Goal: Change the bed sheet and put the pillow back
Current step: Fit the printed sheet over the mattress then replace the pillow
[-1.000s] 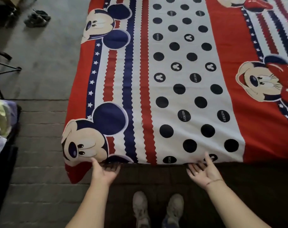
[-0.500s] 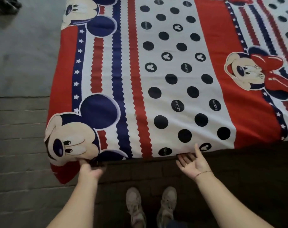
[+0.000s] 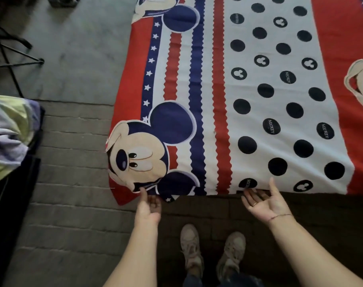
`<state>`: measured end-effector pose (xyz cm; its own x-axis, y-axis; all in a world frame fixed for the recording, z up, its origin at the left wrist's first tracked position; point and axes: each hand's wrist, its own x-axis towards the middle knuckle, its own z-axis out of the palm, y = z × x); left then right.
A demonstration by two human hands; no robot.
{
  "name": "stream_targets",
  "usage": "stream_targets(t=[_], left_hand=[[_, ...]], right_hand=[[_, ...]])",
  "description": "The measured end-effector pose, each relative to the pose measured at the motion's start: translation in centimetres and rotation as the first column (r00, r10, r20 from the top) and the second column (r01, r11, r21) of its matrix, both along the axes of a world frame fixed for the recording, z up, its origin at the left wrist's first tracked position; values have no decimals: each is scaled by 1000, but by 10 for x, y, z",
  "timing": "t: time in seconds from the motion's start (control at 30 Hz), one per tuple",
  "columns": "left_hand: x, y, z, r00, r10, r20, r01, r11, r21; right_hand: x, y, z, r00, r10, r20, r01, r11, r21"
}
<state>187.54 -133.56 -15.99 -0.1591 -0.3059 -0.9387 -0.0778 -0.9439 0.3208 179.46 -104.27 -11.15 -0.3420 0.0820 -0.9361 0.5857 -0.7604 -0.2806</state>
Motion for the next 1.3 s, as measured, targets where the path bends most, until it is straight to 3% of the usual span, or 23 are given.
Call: stream_targets(t=[0.1,0.3,0.43,0.57,0.73,0.87,1.1,1.3], left_hand=[[17,-5,-1,1000,-23,2,23,999,-36],[23,-27,2,982,-94,166,123,977,-176],[10,-23,5,957,-155,243,191,973,-129],[-13,3,40,979,-134,152,138,990,-18],[-43,80,82,979,-192,-69,198,975,100],[-73,104,77,972,-164,-166,195,961,195],[-89,100,56,955,-149,-257,188,972,138],[-91,105,61,919,-96,-384,160,977,139]], right_hand=[[2,-5,-1,1000,18,2,-18,1000,13],[4,-15,0,999,47,25,-46,998,-40],[3,-14,3,999,36,24,-35,999,-35],[-2,-4,4,1000,16,-10,-16,1000,-22],[-1,18,10,997,-74,24,73,996,43],[-6,54,14,990,-137,-28,139,984,113],[-41,67,10,981,-93,-168,84,995,-56],[-50,67,3,984,-140,-108,132,988,-77]])
